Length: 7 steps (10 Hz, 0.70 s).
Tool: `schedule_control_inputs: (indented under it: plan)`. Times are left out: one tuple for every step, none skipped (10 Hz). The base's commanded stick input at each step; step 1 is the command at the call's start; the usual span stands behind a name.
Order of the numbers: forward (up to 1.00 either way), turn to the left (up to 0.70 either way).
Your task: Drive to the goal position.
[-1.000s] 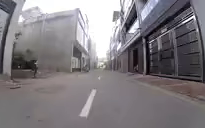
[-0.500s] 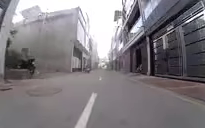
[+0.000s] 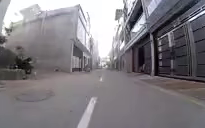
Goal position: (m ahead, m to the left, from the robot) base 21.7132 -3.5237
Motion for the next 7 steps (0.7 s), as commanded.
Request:
schedule_control_inputs:
  plan:
    - [0.85, 0.00]
    - [0.85, 0.00]
    - [0.85, 0.00]
    - [0.85, 0.00]
    - [0.85, 0.00]
    - [0.85, 0.00]
    - [0.85, 0.00]
